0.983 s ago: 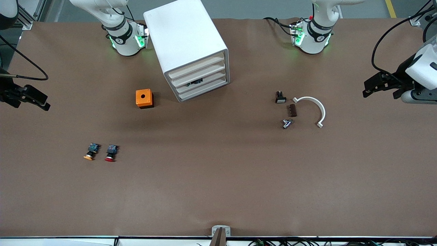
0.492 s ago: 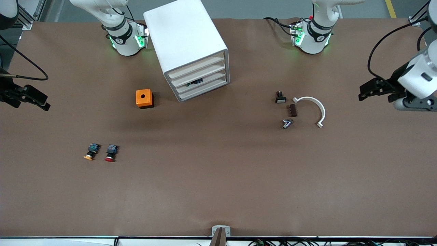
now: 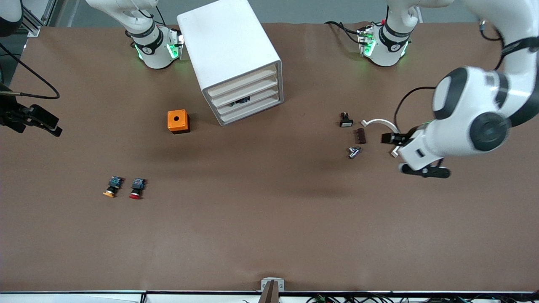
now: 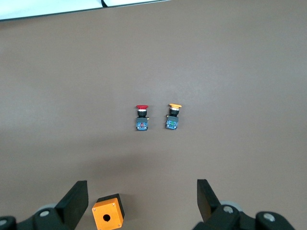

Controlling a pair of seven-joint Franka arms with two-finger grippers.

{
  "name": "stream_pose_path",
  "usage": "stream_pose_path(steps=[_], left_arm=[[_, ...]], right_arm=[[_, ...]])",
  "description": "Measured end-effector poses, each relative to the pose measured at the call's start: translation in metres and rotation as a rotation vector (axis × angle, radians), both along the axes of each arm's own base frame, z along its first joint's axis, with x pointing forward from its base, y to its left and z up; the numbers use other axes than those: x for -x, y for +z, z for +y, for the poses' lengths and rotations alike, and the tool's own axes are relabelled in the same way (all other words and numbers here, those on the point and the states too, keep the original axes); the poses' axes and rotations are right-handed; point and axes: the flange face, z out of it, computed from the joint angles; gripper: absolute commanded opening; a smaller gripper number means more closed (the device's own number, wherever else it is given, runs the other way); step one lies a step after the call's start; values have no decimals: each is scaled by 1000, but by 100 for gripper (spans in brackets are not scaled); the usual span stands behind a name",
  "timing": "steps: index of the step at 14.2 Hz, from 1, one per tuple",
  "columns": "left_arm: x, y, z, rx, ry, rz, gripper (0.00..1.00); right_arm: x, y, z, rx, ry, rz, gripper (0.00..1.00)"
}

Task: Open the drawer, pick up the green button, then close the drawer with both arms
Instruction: 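Move the left gripper toward the white cabinet's drawer handle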

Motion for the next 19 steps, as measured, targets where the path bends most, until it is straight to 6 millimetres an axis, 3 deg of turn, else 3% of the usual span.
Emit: stream_pose_path(steps=[2, 7, 14, 19], left_arm=[[0, -24, -32, -46, 68, 19, 99], [-3, -40, -101, -16, 407, 129, 99], [0, -124, -166, -240, 1093, 475, 99], [20, -167, -202, -469, 1385, 710, 99]], right_arm=[[0, 0, 0, 0, 0, 0, 100], [0, 0, 0, 0, 0, 0, 100], [0, 0, 0, 0, 0, 0, 100], [0, 0, 0, 0, 0, 0, 100]])
